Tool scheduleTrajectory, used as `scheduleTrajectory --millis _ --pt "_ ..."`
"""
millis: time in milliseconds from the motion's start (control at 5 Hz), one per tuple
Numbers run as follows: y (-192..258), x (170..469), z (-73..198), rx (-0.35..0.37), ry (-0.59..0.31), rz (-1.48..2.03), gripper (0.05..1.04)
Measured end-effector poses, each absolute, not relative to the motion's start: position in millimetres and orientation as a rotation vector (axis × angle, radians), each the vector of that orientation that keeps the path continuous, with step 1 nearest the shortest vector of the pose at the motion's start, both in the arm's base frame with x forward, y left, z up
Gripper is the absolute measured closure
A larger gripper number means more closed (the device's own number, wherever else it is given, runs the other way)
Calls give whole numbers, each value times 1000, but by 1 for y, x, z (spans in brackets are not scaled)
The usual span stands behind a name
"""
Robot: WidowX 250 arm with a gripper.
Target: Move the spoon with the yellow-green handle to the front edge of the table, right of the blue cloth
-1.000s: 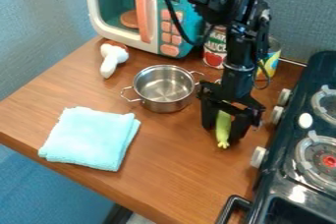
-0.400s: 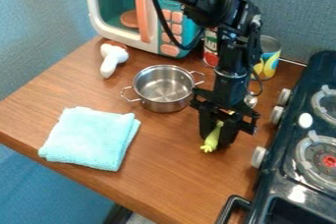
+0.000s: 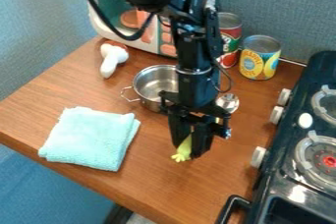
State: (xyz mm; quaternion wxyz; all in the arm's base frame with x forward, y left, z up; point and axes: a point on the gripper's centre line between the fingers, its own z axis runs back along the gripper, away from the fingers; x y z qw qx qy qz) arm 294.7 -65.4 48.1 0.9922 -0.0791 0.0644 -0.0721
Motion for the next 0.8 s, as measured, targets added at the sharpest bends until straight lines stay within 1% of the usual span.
scheduleTrajectory --millis 200,400,600,800 --pt "-60 264 46 -154 174 -144 625" --pt "-51 246 35 -121 225 -137 624" --pt "-46 241 14 -103 300 -129 625" --pt "-46 247 11 -104 307 -129 626"
